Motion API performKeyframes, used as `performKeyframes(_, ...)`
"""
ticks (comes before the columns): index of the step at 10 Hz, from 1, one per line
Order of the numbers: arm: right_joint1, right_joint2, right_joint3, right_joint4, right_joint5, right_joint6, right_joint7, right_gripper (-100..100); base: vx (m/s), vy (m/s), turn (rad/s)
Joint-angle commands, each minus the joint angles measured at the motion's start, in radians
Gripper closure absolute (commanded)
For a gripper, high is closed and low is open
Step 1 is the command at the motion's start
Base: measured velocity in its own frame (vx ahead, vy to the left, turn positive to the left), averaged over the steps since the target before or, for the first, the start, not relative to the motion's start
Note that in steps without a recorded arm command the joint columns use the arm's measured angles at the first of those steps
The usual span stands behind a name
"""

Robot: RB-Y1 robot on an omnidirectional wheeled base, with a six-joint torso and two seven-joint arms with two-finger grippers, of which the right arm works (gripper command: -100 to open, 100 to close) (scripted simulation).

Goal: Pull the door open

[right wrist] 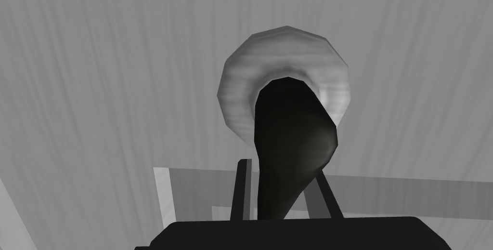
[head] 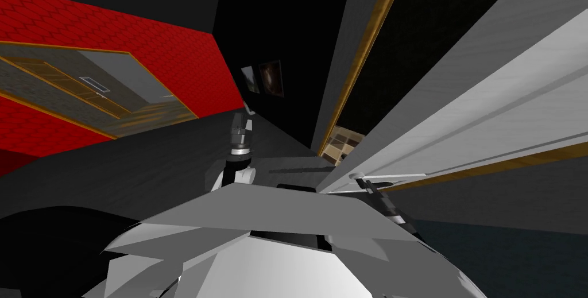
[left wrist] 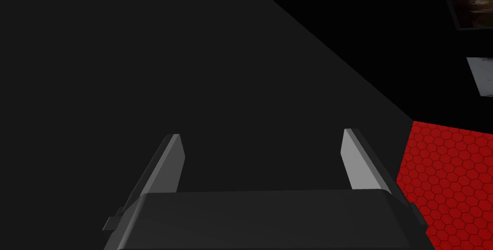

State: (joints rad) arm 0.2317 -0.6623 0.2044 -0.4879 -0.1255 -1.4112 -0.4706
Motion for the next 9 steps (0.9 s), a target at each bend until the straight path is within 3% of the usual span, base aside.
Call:
performKeyframes(1,-0.002,-0.001,0.004,0.036,-0.002,-0.038,-0.002,100,-0.089,-0.049,0.064)
performKeyframes(3,0.002,-0.004,0.007,0.049,-0.005,-0.057,-0.003,100,-0.075,-0.035,0.058)
performKeyframes(5,0.005,0.0,0.009,0.044,-0.003,-0.048,-0.002,100,-0.027,-0.009,0.005)
performKeyframes(9,-0.016,-0.001,0.015,0.064,-0.003,-0.051,-0.007,100,-0.213,-0.069,0.187)
